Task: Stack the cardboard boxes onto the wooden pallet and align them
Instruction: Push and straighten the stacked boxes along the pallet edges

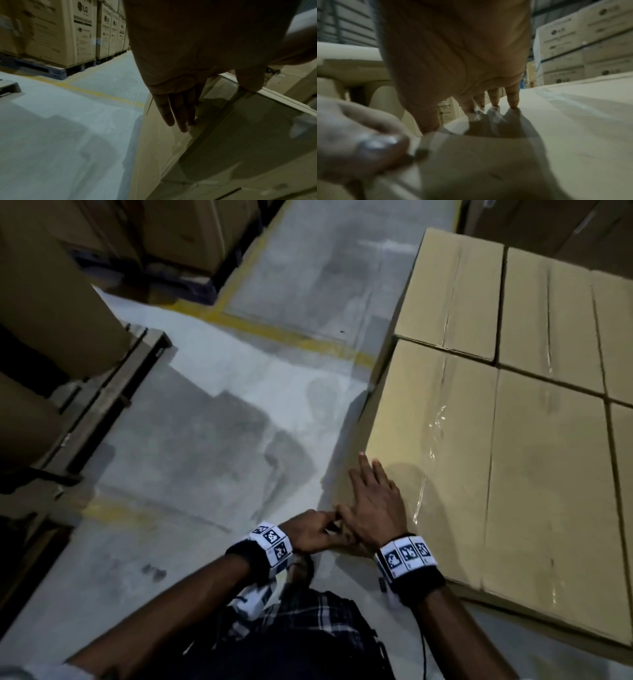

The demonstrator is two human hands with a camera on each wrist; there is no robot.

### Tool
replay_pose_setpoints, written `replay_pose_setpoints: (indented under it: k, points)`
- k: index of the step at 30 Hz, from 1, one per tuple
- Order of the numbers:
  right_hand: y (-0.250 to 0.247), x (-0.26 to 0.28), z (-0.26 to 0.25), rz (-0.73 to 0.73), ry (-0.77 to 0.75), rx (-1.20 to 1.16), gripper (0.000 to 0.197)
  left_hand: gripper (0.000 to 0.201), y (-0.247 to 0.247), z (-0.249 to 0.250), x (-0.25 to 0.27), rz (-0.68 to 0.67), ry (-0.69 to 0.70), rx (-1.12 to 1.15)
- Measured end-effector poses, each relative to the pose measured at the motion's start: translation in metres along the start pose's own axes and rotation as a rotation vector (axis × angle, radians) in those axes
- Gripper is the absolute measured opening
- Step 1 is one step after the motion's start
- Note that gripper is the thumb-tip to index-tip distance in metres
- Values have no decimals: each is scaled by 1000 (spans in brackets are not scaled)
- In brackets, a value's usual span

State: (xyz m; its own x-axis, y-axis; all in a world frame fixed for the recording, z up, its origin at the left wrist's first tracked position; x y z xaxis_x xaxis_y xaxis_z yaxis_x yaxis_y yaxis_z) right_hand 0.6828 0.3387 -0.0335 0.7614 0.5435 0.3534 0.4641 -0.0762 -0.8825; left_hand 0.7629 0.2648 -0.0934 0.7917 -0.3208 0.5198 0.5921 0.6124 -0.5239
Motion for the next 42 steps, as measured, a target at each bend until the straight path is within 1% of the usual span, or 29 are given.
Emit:
replay_pose_setpoints:
  k: [2,7,11,14,16,18,19,22,24,26,27,29,30,32,33,36,38,40,42]
  points:
    - [-1,-2,-6,-15,23,8,78,52,-6,1,-6,-52,33,-32]
    - [-8,-13,-15,-33,157,13,73,35,-28,-8,-21,-178,106,-21]
    - [-25,-37,-27,-5,298,20,71,33,-70,-33,-39,-200,137,-12]
    - [-40,-70,-39,51,389,-35,74,30,-119,-65,-57,-165,175,22]
    - [-54,-102,-50,113,435,-45,73,36,-163,-92,-71,-113,182,50]
    - [-64,-132,-59,134,500,-45,73,43,-210,-117,-81,-45,160,58]
    - [-70,-147,-65,142,536,-57,74,42,-235,-130,-85,-9,147,56]
    - [-92,-187,-78,228,620,-137,76,35,-304,-166,-99,59,104,91]
    - [-104,-210,-81,279,688,-200,78,31,-344,-189,-117,102,79,143]
    - [-114,-229,-79,309,752,-241,81,28,-379,-201,-139,139,59,205]
    - [-117,-237,-77,321,771,-257,82,24,-393,-203,-150,156,45,229]
    - [-126,-253,-68,363,835,-292,82,14,-419,-198,-182,144,35,250]
    - [-130,-261,-62,388,867,-301,82,17,-429,-194,-201,129,46,238]
    - [-134,-276,-49,434,924,-313,82,33,-448,-182,-239,114,76,199]
    - [-139,-284,-40,469,955,-329,82,35,-455,-173,-262,99,102,174]
    - [-151,-308,-10,587,1028,-354,82,23,-478,-133,-315,46,200,46]
    - [-154,-326,3,607,1068,-357,84,26,-493,-118,-341,36,228,-43]
    - [-165,-346,15,654,1082,-375,88,30,-509,-104,-372,-7,260,-92]
    - [-175,-365,27,659,1105,-376,90,39,-527,-93,-405,-27,302,-135]
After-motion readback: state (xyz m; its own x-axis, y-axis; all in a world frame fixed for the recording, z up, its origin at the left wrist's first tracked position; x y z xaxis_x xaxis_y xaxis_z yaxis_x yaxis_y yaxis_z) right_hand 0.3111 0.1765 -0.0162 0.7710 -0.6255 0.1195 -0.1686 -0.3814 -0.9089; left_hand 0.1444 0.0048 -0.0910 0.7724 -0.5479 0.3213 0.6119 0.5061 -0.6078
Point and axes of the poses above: each hand's wrist, its own x-axis away from the middle knuckle, its own y-axis out of the palm, z = x × y, the point moved 9 cm from there along -x, towards the middle knuckle, and after that the axes turned 9 degrees about -x, right-handed, at the moved point
